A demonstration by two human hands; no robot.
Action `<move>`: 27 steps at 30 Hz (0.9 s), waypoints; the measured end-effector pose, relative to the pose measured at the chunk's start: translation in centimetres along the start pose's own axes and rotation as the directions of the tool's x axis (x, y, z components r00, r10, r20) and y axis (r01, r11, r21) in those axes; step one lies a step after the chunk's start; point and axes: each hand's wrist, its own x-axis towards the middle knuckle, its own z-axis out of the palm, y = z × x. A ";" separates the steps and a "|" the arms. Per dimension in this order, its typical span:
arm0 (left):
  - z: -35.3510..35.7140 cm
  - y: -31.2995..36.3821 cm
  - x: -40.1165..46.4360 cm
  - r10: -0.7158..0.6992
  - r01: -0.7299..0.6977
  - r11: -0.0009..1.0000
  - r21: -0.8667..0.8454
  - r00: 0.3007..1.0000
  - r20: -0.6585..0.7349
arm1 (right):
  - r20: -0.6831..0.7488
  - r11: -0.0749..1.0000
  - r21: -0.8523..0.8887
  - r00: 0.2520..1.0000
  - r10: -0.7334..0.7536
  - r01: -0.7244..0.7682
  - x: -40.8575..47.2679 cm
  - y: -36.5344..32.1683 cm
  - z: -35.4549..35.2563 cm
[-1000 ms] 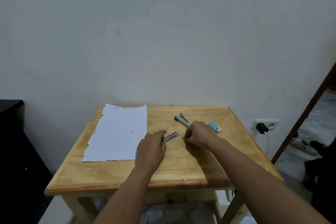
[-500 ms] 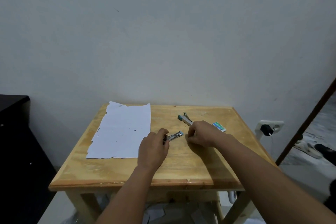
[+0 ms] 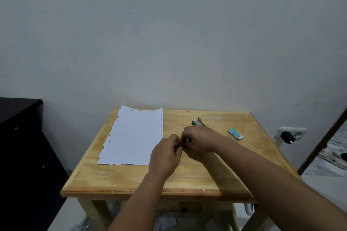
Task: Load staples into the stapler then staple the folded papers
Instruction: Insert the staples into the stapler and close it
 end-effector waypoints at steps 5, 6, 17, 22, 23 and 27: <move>0.2 -0.2 0.0 0.000 0.000 1.000 -0.014 1.000 -0.002 | 0.025 1.000 0.020 1.000 -0.013 0.013 0.2 0.4 0.0; 0.2 -0.2 0.0 0.001 -0.001 1.000 -0.016 1.000 -0.001 | 0.034 1.000 0.025 0.999 -0.016 0.015 0.4 0.5 -0.1; 0.2 -0.4 0.0 0.010 -0.010 1.000 -0.021 1.000 -0.004 | 0.024 0.986 0.153 0.998 0.061 -0.064 1.2 1.3 0.0; 0.2 -0.3 0.0 0.014 -0.014 1.000 -0.016 1.000 -0.007 | -0.033 0.979 0.186 0.996 0.085 -0.077 0.4 1.0 0.7; 0.2 -0.3 0.0 0.014 -0.014 1.000 -0.013 1.000 -0.006 | -0.051 0.976 0.201 0.994 0.092 -0.080 0.2 1.0 1.0; 0.2 -0.3 0.1 0.011 -0.011 1.000 -0.001 1.000 0.001 | -0.104 0.974 0.208 0.989 0.110 -0.086 -0.9 0.3 2.4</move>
